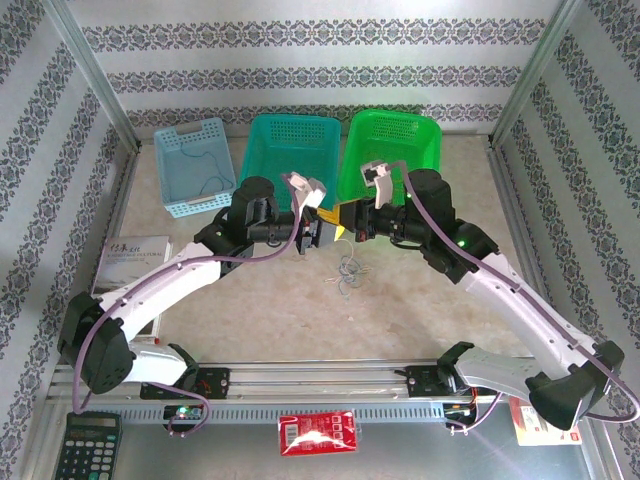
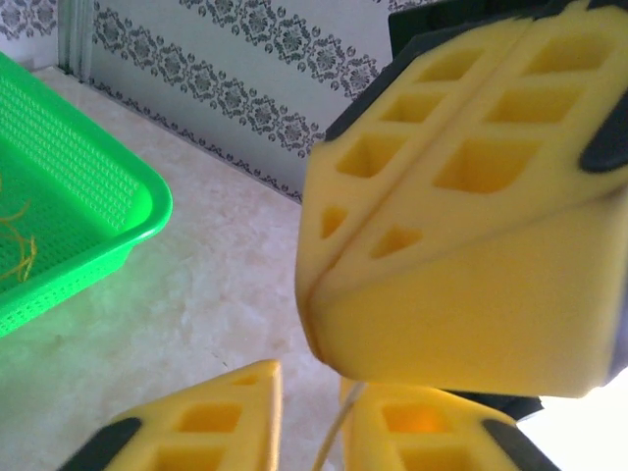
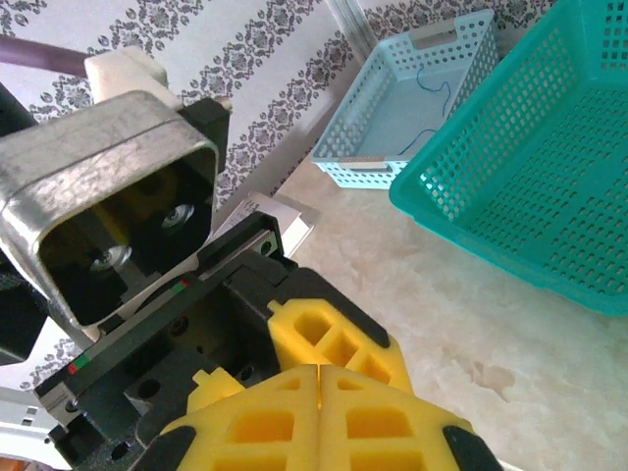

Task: Untangle the cables

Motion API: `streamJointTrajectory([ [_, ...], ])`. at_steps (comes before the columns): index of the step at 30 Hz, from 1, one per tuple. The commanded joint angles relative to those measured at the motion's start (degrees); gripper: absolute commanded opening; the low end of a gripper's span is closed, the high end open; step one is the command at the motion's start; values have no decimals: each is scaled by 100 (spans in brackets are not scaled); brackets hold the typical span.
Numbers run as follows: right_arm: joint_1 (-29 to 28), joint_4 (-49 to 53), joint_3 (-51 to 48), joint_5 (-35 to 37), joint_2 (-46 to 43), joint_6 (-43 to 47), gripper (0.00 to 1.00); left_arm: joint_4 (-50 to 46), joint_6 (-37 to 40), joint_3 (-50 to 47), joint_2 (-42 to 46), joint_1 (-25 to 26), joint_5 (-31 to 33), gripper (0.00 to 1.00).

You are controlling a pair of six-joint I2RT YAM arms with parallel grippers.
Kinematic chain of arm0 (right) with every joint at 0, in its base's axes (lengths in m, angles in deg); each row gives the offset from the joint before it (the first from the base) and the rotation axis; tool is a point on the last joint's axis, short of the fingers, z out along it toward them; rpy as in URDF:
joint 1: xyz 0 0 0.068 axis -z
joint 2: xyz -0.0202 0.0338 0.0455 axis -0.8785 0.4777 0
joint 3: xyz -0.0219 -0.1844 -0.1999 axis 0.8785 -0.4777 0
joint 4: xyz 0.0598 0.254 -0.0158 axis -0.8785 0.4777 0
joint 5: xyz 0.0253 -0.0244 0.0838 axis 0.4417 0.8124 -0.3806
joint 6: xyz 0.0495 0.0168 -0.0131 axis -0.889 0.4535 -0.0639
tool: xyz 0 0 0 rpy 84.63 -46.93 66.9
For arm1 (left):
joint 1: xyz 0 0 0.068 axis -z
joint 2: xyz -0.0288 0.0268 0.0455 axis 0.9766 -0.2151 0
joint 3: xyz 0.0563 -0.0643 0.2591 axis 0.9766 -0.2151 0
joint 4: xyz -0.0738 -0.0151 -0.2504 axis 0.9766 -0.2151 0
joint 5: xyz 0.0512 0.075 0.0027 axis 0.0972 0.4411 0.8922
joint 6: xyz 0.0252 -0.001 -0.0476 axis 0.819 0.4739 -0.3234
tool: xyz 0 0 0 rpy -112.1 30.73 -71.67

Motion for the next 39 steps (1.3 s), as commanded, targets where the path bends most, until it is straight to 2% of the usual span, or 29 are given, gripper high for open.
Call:
streamJointTrajectory([
  [1,-65,-181,229,-62,-4,-65,0,308,-43,31,-48,102,-40,8],
  [3,-65,-188,212,-20,-30,-65,4,377,-74,-13,-5,102,21,0],
  [7,67,-186,101,89,-221,-83,38,388,-88,-52,103,107,323,0],
  [8,130,-189,46,114,-289,-90,43,410,-115,-61,129,102,429,0],
  [12,499,-209,-408,239,-656,-183,53,441,-208,35,262,103,690,0],
  [18,632,-604,-1670,487,-1229,161,62,430,-450,352,350,102,818,0],
  [22,308,-1443,-2860,895,-1506,630,67,338,-633,575,298,102,877,0],
  [25,91,-1835,-3365,1334,-1547,759,70,276,-734,676,261,102,920,0],
  [30,-38,-2324,-3715,1695,-1337,814,72,261,-890,791,219,102,928,0],
  [39,-244,-3368,-3632,1587,-366,813,73,249,-1041,978,128,111,974,0],
])
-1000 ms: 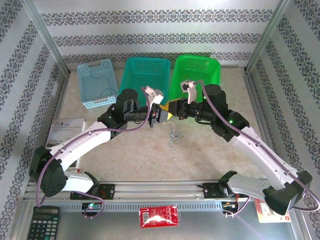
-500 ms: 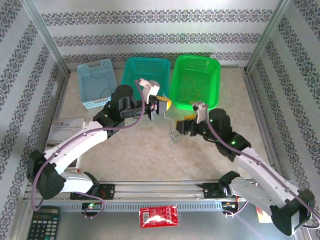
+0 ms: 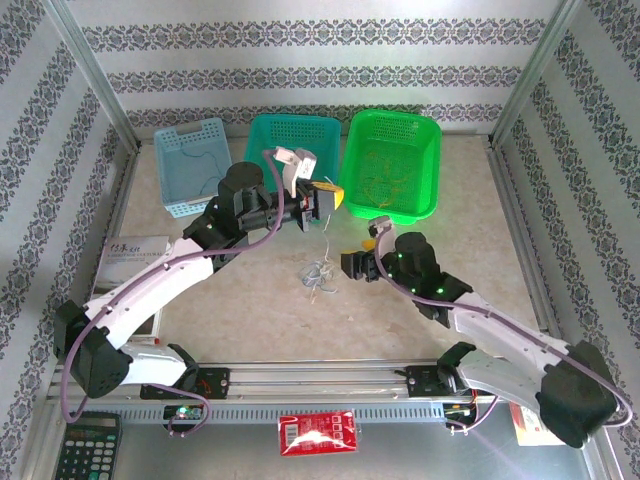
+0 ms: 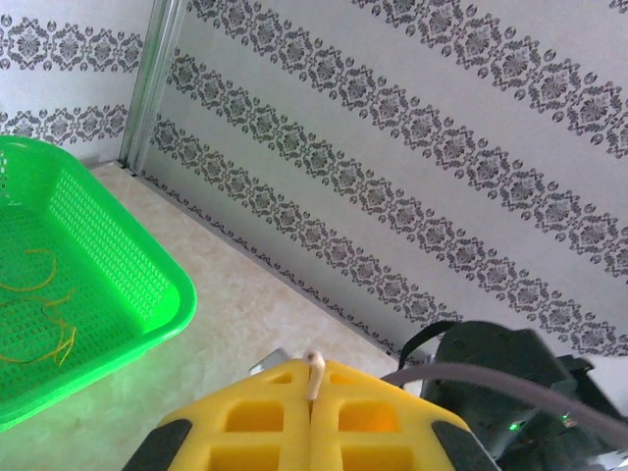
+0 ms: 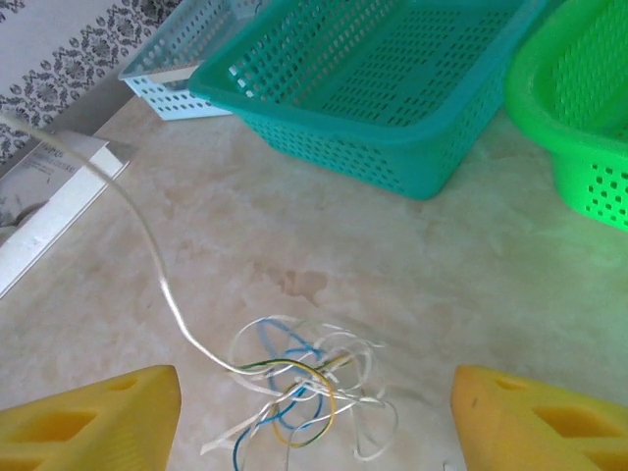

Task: Untangle the cables

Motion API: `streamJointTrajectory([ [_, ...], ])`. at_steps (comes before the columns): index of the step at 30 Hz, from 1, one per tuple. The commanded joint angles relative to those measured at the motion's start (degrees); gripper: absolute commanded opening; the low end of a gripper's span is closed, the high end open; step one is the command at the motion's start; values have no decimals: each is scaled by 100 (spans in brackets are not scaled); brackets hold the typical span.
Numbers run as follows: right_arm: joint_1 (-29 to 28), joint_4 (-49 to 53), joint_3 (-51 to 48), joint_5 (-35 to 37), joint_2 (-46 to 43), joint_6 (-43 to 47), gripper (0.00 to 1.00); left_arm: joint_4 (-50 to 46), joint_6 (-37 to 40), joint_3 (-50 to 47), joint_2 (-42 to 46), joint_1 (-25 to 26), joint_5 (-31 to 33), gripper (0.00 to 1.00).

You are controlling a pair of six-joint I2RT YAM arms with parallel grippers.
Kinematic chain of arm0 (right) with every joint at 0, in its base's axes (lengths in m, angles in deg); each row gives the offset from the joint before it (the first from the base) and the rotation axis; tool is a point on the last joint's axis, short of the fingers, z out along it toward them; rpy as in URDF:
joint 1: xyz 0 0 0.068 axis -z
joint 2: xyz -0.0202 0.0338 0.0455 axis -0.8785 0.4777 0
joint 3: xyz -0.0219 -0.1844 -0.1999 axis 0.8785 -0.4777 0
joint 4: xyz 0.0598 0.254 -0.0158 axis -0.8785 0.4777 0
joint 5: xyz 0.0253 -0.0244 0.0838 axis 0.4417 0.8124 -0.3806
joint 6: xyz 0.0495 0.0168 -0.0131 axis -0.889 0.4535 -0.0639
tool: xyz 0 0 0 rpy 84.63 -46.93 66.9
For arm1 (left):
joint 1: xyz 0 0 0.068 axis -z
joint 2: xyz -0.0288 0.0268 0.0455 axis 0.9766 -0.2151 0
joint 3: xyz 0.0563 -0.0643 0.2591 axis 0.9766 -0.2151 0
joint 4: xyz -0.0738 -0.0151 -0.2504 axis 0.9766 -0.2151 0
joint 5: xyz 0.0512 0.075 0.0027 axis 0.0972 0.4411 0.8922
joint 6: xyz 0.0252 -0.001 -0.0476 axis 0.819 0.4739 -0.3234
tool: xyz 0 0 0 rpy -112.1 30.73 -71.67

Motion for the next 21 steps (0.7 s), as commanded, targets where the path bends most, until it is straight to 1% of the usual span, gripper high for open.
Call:
streamJointTrajectory([
  [1,-164,-698,81,44,279,130,73,136,-143,202,-33,61,77,0],
  [6,-448,-983,59,178,465,144,72,96,-144,206,-3,65,152,0],
  [13,-617,-1218,66,225,543,99,72,86,-163,237,-8,71,198,0],
  [17,-670,-1406,227,293,909,75,72,104,-189,280,-20,72,182,0],
  [19,-679,-1708,300,412,1180,25,72,144,-238,310,-9,78,182,0],
  [21,-700,-2114,337,677,1498,-74,70,205,-318,333,-2,78,182,0],
])
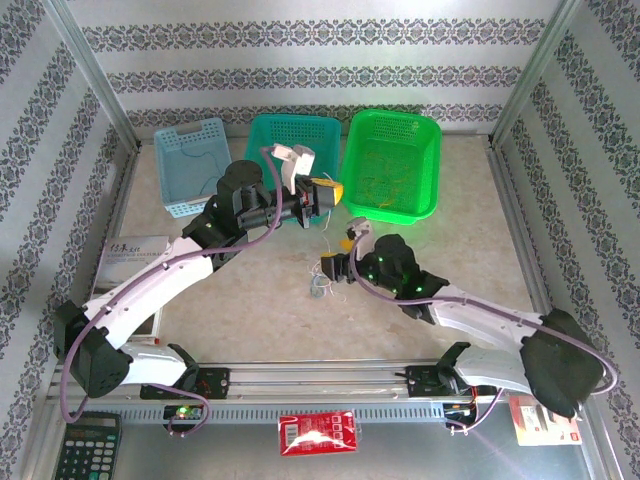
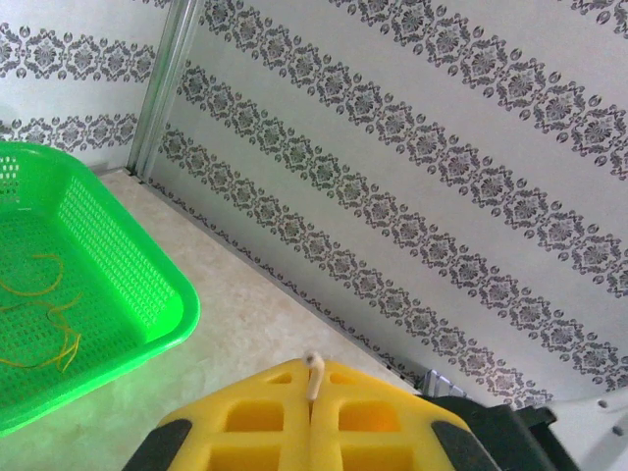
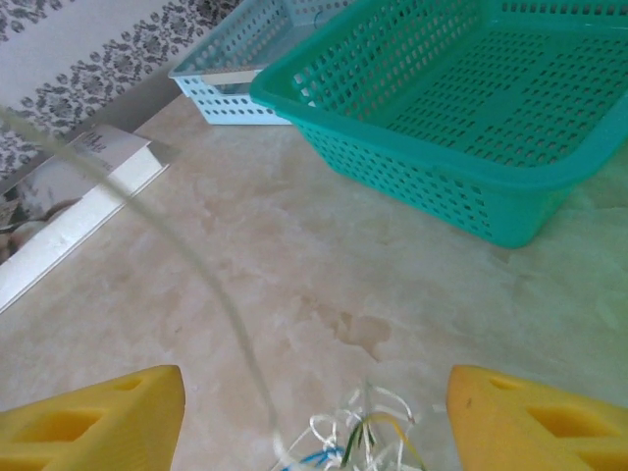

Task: Untangle the cables

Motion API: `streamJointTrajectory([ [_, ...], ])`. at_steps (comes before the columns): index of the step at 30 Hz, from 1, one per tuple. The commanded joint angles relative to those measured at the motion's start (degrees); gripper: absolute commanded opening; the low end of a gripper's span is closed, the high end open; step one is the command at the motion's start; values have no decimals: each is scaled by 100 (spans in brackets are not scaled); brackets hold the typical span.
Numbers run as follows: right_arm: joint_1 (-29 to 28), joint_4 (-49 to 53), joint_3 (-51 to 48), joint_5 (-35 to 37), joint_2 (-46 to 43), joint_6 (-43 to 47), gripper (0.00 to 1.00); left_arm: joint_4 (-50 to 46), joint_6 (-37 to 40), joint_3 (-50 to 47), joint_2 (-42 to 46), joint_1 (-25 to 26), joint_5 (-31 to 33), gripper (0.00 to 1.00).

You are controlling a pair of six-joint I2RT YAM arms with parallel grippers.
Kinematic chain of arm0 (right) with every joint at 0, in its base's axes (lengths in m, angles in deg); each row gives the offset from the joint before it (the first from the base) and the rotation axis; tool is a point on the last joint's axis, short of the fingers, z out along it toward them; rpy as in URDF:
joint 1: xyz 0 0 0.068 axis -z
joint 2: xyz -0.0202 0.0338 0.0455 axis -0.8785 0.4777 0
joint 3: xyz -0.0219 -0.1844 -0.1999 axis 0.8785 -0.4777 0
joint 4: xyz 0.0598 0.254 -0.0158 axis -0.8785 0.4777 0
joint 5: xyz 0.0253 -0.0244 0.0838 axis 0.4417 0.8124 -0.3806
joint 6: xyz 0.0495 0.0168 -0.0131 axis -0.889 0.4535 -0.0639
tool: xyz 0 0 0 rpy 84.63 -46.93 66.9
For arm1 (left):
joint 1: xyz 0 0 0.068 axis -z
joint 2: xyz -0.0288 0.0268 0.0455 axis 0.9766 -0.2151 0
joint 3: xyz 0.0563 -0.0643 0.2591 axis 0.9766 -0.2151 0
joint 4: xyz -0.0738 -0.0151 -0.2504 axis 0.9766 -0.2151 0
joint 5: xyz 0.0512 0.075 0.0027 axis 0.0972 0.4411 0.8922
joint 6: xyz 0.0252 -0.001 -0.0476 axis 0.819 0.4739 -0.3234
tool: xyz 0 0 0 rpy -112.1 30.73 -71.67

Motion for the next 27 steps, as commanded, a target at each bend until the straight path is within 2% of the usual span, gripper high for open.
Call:
streamJointTrajectory([
  [1,-91,-967,179,585,457,-162,68,251,-206,264,9,78,43,0],
  [3,-126,-1511,132,1071,830,-345,63,343,-339,341,19,79,31,0],
  [8,-213,-2347,169,1933,1645,-746,37,576,-710,663,45,87,47,0],
  [12,-309,-2542,139,2442,1974,-1037,27,542,-923,1167,12,87,38,0],
  [17,-369,-2805,-140,2978,2135,-1509,21,89,-769,2102,-85,69,210,0],
  [27,-417,-2839,-528,3174,2094,-2067,20,-1337,150,4530,-869,-70,653,0],
])
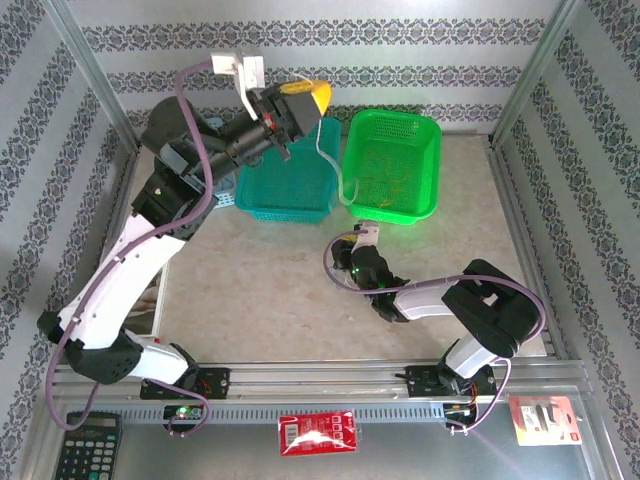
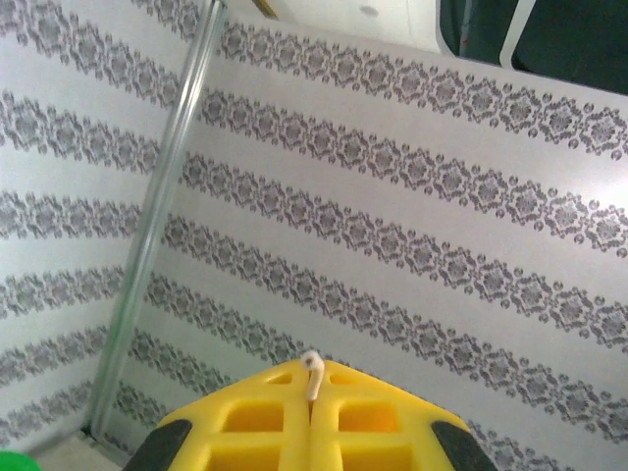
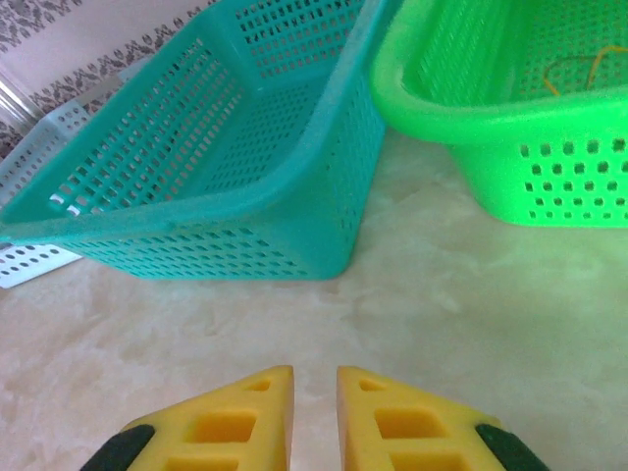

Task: Untangle the cables

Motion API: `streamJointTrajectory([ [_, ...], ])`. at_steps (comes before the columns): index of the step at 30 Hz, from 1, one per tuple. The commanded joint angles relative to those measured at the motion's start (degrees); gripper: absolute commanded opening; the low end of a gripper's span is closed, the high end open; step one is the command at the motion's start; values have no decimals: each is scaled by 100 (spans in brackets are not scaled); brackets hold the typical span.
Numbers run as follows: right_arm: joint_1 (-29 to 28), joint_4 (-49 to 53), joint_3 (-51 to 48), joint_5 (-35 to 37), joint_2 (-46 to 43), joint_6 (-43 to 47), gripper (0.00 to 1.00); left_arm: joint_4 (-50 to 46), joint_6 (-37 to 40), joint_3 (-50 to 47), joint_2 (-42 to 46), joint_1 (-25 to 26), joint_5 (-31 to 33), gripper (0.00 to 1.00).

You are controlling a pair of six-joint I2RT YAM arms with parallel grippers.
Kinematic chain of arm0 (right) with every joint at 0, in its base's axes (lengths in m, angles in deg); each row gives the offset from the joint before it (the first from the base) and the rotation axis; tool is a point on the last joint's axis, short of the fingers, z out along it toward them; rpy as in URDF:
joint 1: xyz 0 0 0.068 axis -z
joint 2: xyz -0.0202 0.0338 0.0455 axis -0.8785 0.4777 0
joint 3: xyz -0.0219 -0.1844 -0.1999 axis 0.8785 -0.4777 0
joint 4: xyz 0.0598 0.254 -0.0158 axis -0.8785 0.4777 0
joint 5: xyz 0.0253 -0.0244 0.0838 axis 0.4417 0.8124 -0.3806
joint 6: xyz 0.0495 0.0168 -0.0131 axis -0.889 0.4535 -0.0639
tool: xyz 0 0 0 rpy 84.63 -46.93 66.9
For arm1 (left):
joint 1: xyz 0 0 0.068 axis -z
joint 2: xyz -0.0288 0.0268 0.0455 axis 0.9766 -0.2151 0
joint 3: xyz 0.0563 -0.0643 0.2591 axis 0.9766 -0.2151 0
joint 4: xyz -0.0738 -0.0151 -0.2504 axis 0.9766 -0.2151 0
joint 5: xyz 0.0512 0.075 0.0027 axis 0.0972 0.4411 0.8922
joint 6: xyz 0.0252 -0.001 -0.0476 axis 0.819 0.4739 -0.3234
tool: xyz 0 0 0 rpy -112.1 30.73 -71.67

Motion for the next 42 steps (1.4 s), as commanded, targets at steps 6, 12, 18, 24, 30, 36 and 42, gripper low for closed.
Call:
streamJointTrajectory([
  [6,-71,-224,-340,315,-64,-487,32,-845,508,1485,-740,-280,211,0],
  [12,-69,-245,-433,383,-27,-587,37,-1188,529,2689,-1340,-564,193,0],
  [18,-60,-272,-460,299,-90,-591,45,-1415,558,3178,-1725,-915,259,0],
  [24,15,-140,-425,-317,-470,-468,59,-1446,644,3091,-1972,-1371,332,0],
  [30,110,500,-381,-691,-1359,-324,66,-1475,751,3054,-2405,-1725,315,0],
  [36,413,1492,-406,-949,-2501,-384,66,-1486,1128,2893,-2933,-1926,389,0],
  [42,782,2888,-341,-1303,-3711,-405,66,-1651,1541,2710,-3502,-2118,570,0],
])
